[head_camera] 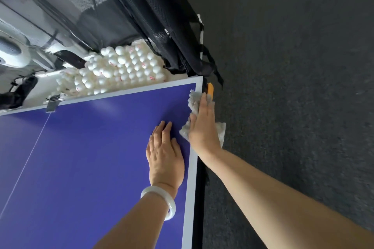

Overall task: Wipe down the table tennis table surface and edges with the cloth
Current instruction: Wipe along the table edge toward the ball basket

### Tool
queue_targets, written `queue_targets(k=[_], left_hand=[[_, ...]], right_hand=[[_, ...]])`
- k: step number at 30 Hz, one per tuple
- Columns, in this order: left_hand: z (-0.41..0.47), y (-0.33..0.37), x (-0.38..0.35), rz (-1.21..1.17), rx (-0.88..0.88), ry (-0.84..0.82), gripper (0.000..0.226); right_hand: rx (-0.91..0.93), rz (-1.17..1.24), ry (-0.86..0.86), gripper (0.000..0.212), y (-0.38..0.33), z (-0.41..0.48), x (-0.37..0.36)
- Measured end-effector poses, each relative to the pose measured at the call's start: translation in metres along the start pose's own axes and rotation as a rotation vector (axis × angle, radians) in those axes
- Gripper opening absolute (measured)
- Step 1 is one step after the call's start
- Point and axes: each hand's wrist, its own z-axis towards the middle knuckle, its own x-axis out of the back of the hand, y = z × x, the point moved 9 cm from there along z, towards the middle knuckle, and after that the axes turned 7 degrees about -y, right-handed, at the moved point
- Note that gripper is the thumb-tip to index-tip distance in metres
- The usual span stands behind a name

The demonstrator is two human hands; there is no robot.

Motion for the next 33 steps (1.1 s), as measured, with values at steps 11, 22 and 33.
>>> queue_targets(k=[11, 22, 33], left_hand=[[0.002, -0.001, -0.001, 0.024, 0.013, 0.003, 0.046], [0.002, 0.001, -0.001, 0.030, 0.018, -0.008, 0.047], [0.002, 0.001, 0.000, 0.028, 0.006, -0.002, 0.046]], right_hand=[[-0.039, 0.288, 0.012, 0.067, -0.007, 0.036, 0.021], [-0.076, 0.138, 0.068, 0.066, -0.008, 0.050, 0.022], [-0.122, 0.339, 0.004, 0.068, 0.018, -0.033, -0.013]])
